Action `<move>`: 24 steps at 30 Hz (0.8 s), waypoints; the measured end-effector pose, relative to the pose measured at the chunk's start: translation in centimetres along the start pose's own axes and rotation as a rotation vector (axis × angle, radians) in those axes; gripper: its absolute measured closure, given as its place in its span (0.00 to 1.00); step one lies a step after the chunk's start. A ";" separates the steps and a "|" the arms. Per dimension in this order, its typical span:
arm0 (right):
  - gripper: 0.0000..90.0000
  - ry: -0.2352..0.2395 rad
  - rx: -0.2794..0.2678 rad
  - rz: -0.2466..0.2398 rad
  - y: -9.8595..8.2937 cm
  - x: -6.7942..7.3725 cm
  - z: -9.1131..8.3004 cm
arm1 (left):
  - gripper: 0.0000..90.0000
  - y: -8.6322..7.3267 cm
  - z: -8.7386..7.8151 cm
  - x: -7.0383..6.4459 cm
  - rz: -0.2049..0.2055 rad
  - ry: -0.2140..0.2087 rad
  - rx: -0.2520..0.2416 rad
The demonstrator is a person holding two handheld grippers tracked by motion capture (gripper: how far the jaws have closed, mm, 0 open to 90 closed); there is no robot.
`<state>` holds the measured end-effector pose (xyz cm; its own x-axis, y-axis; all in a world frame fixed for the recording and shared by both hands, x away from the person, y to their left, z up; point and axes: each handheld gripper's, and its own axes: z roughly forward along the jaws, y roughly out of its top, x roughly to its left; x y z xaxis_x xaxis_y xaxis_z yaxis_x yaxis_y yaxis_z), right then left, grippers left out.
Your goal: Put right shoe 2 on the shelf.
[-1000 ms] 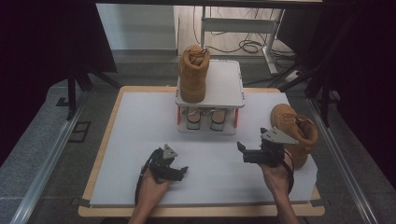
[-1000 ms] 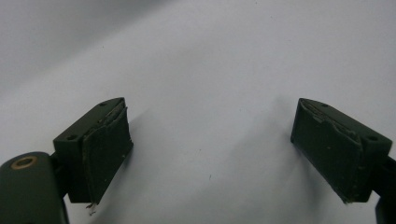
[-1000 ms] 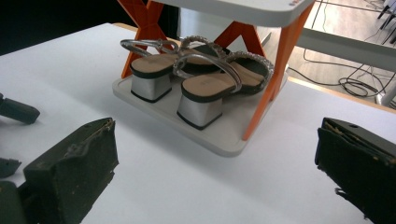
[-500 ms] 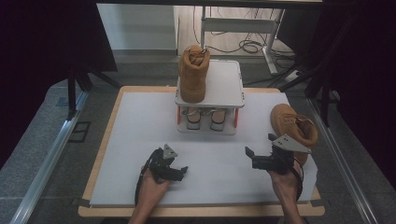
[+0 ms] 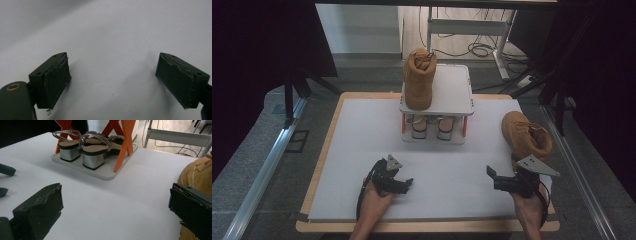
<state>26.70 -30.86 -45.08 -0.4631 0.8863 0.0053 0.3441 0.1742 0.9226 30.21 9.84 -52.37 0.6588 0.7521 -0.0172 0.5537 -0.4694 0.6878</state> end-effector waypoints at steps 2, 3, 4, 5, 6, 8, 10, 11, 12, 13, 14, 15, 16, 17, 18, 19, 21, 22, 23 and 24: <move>0.00 -0.007 0.004 0.002 -0.3 -0.1 -0.3 | 0.13 0.0 0.0 0.0 0.000 0.000 0.000; 0.00 -0.013 0.005 0.003 -0.5 -0.2 -0.5 | 0.13 0.0 0.0 0.0 -0.001 0.000 -0.001; 0.00 -0.017 0.008 0.005 -0.7 -0.3 -0.6 | 0.13 0.0 0.0 0.0 -0.001 0.000 0.000; 0.00 -0.022 0.008 0.007 -0.8 -0.4 -0.8 | 0.13 0.0 0.0 0.0 -0.001 0.000 -0.001; 0.00 -0.031 0.008 0.010 -1.0 -0.5 -1.0 | 0.13 0.0 0.0 0.0 -0.001 0.000 -0.001; 0.00 -0.037 0.006 0.022 -1.4 -0.7 -1.4 | 0.13 0.0 0.0 0.0 -0.001 0.000 -0.001; 0.00 -0.054 0.005 0.030 -1.8 -1.0 -1.7 | 0.13 0.0 0.0 0.0 -0.001 0.000 -0.001; 0.00 -0.064 0.006 0.034 -2.0 -1.1 -2.0 | 0.13 0.0 0.0 0.0 -0.001 0.000 -0.001; 0.00 -0.073 0.007 0.037 -2.2 -1.3 -2.2 | 0.13 0.0 0.0 0.0 -0.001 0.000 -0.001; 0.00 -0.083 0.008 0.039 -2.3 -1.4 -2.4 | 0.13 0.0 0.0 0.0 -0.001 0.000 -0.001; 0.00 -0.091 0.006 0.042 -2.5 -1.6 -2.6 | 0.13 0.0 0.0 0.0 -0.001 0.000 -0.001; 0.00 -0.100 0.008 0.048 -2.6 -1.7 -2.8 | 0.13 0.0 0.0 0.0 -0.001 0.000 -0.001; 0.00 -0.109 0.007 0.052 -2.7 -1.9 -3.0 | 0.13 0.0 0.0 0.0 -0.001 0.000 -0.001; 0.00 -0.119 0.005 0.056 -2.9 -2.0 -3.2 | 0.13 0.0 0.0 0.0 -0.001 0.000 -0.001; 0.00 -0.126 0.003 0.058 -3.0 -2.1 -3.4 | 0.13 0.0 0.0 0.0 -0.001 0.000 -0.001; 0.00 -0.134 0.005 0.059 -3.1 -2.2 -3.5 | 0.13 0.0 0.0 0.0 -0.001 -0.001 -0.001; 0.00 -0.153 0.012 0.057 -3.3 -2.4 -3.7 | 0.13 0.0 0.0 0.0 -0.005 0.000 -0.004; 0.00 -0.161 0.021 0.053 -3.4 -2.6 -3.9 | 0.13 0.0 0.0 0.0 -0.005 0.000 -0.004; 0.00 -0.170 0.027 0.053 -3.5 -2.7 -3.9 | 0.13 0.0 0.0 0.0 -0.005 0.000 -0.004; 0.00 -0.173 0.030 0.060 -3.6 -2.9 -4.0 | 0.13 0.0 0.0 0.0 -0.005 0.000 -0.004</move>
<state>23.56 -35.75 -46.84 -0.2947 0.9556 -0.0090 0.3921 0.1295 0.9108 30.21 9.81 -52.39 0.6560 0.7545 -0.0208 0.5552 -0.4637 0.6905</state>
